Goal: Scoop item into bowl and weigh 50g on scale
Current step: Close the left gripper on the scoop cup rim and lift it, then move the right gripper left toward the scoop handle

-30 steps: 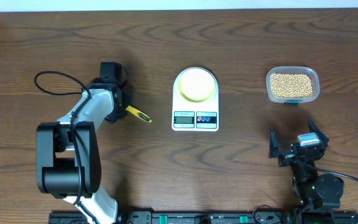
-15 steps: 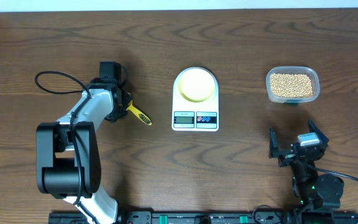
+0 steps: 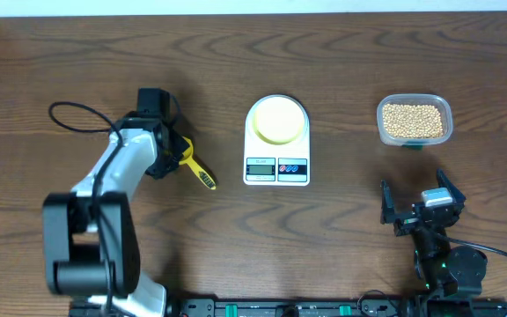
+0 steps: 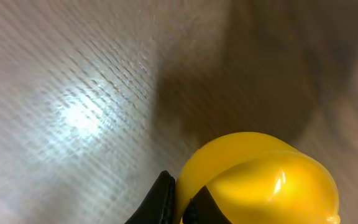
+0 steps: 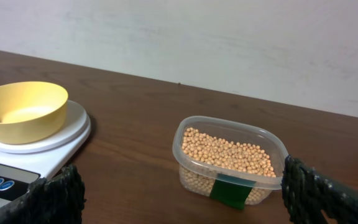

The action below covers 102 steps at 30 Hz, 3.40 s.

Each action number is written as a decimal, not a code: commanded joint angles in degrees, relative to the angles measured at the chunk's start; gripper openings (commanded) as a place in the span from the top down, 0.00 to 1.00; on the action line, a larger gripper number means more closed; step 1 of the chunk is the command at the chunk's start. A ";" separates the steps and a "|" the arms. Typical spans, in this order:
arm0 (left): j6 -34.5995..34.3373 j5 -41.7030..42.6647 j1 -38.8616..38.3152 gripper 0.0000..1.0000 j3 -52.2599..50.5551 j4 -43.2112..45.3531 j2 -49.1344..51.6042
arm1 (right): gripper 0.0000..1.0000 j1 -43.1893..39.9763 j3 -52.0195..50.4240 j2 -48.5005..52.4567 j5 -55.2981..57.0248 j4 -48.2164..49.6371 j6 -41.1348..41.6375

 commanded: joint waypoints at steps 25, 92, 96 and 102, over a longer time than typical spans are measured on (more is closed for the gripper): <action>-18.51 -5.95 -0.11 0.93 -0.55 -21.33 -33.35 | 0.01 0.15 -0.04 -0.13 -0.39 -0.28 -0.63; -22.01 -5.31 -0.13 0.93 -0.55 -27.91 -34.07 | 0.01 0.24 30.53 41.07 -41.42 -25.70 45.40; -26.53 -5.31 -0.13 0.93 -0.55 -29.62 -34.05 | 0.01 0.26 30.49 42.49 -46.12 -27.30 45.40; -26.60 -3.52 -0.13 0.93 -0.55 -31.15 -34.05 | 0.01 0.42 29.94 42.49 -47.54 -30.27 45.38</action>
